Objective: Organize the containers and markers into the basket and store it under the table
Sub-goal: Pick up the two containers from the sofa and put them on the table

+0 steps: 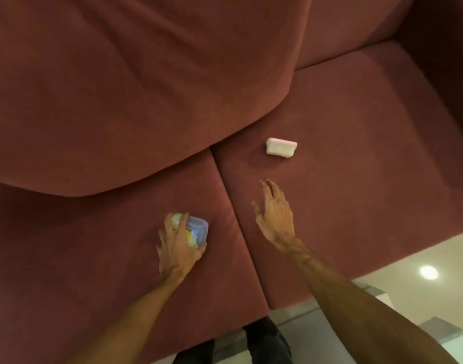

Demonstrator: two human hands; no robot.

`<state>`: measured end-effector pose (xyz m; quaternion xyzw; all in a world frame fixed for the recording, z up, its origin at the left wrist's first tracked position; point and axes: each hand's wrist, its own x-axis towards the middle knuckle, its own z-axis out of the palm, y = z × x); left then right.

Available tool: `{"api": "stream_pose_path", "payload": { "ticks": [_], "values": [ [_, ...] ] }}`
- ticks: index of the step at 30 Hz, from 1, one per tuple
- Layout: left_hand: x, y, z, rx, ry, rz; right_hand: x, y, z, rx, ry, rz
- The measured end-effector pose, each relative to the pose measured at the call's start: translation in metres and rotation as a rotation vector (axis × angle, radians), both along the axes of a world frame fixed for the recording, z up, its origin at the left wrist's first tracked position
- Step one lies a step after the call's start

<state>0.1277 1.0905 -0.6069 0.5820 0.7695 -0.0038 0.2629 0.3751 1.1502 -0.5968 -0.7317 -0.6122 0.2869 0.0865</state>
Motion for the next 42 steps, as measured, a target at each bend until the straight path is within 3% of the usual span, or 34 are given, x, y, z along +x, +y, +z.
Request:
{"api": "stream_pose_path", "payload": {
  "ticks": [4,7,13,20,26,34,38,42],
  "values": [
    [0.050,0.070,0.015,0.198,-0.154,-0.078,0.030,0.046,0.006,0.094,-0.046,-0.045],
    [0.081,0.110,0.018,0.238,-0.199,-0.040,0.046,0.082,0.002,0.171,-0.159,0.021],
    [0.111,0.148,-0.003,0.277,-0.220,-0.033,0.062,0.136,-0.030,0.060,-0.341,0.213],
    [0.115,0.152,-0.011,0.270,-0.217,-0.071,0.065,0.142,-0.035,0.088,-0.304,0.225],
    [0.103,0.128,0.036,0.273,-0.286,-0.124,0.053,0.075,0.019,0.195,-0.217,0.040],
    [0.087,0.047,0.100,0.262,-0.544,-0.303,0.015,-0.077,0.093,0.258,-0.212,-0.303],
    [0.094,-0.022,0.118,0.150,-0.667,-0.429,-0.004,-0.181,0.109,0.256,-0.211,-0.538],
    [0.114,-0.097,0.117,-0.088,-0.750,-0.514,-0.010,-0.292,0.114,0.203,-0.213,-0.787]
  ]
}}
